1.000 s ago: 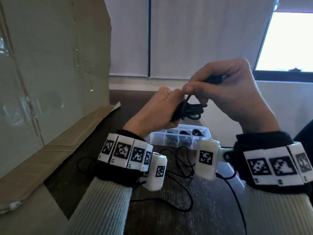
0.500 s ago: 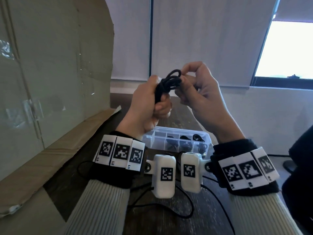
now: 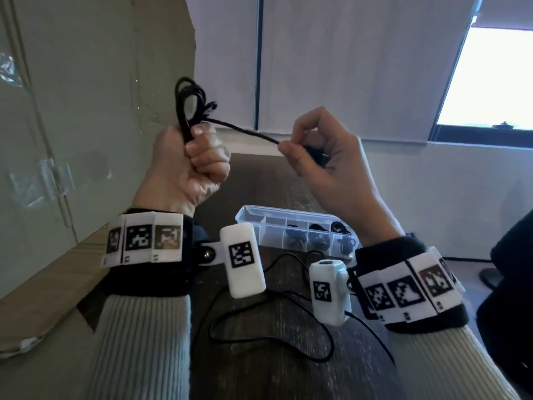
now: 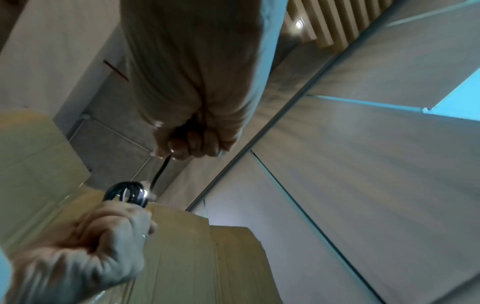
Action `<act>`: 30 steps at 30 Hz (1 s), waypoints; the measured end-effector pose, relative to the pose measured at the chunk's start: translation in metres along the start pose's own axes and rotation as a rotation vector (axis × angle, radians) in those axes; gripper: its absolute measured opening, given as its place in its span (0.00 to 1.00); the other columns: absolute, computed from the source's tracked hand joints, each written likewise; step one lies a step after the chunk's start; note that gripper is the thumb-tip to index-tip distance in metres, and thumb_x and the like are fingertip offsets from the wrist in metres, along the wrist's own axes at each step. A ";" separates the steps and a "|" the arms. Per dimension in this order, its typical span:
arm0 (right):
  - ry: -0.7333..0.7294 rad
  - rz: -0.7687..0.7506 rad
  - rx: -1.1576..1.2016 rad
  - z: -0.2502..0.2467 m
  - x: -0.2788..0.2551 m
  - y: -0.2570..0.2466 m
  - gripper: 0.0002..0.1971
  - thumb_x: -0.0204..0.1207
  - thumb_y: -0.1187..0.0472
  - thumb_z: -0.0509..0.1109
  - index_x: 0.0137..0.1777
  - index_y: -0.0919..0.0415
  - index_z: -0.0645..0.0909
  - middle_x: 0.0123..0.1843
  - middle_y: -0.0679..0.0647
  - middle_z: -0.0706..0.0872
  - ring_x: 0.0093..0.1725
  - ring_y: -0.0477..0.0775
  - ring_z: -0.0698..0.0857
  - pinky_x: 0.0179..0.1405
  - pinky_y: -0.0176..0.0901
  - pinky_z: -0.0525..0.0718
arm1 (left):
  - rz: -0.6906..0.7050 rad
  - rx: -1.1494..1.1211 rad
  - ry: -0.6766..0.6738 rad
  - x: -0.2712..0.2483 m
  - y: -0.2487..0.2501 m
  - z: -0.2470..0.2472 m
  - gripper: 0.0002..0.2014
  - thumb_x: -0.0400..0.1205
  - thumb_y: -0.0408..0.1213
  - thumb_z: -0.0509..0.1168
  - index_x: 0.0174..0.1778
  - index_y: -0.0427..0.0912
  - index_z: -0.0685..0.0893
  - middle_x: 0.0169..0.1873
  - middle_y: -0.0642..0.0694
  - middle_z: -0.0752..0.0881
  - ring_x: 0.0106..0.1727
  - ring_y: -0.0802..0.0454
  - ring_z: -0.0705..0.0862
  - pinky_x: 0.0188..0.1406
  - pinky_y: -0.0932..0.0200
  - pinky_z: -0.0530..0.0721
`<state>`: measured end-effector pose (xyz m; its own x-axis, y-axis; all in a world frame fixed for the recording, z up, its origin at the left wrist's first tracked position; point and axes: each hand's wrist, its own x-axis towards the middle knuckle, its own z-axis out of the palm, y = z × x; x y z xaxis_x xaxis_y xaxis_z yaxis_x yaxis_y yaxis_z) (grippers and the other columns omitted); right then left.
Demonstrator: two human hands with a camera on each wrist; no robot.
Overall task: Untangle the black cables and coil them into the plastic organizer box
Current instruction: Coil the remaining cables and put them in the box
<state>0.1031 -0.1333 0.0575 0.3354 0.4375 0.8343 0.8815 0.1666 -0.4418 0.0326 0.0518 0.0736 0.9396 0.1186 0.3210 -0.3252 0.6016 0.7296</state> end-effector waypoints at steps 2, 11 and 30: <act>0.023 0.013 0.049 -0.002 0.002 -0.001 0.06 0.78 0.66 0.72 0.46 0.57 0.76 0.28 0.47 0.84 0.28 0.46 0.81 0.36 0.34 0.79 | -0.043 0.024 0.045 0.001 -0.003 -0.001 0.19 0.69 0.42 0.54 0.10 0.46 0.70 0.05 0.53 0.63 0.08 0.60 0.59 0.09 0.73 0.53; -0.221 -0.028 0.037 -0.016 0.004 -0.027 0.10 0.73 0.72 0.76 0.50 0.58 0.87 0.35 0.40 0.90 0.40 0.41 0.90 0.44 0.28 0.82 | 0.156 0.788 0.545 0.017 -0.035 0.007 0.19 0.84 0.38 0.49 0.25 0.44 0.67 0.14 0.51 0.69 0.14 0.57 0.66 0.16 0.69 0.62; 0.036 -0.027 0.226 -0.026 0.001 0.025 0.13 0.74 0.76 0.71 0.58 0.69 0.83 0.39 0.42 0.90 0.43 0.41 0.87 0.50 0.34 0.83 | 0.193 0.543 -0.103 0.010 -0.062 0.037 0.27 0.85 0.39 0.45 0.17 0.46 0.71 0.09 0.51 0.65 0.11 0.55 0.58 0.16 0.61 0.56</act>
<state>0.1341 -0.1515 0.0562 0.3279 0.3987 0.8565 0.7948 0.3736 -0.4782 0.0586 -0.0131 0.0540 0.8517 0.0921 0.5160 -0.5229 0.0830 0.8483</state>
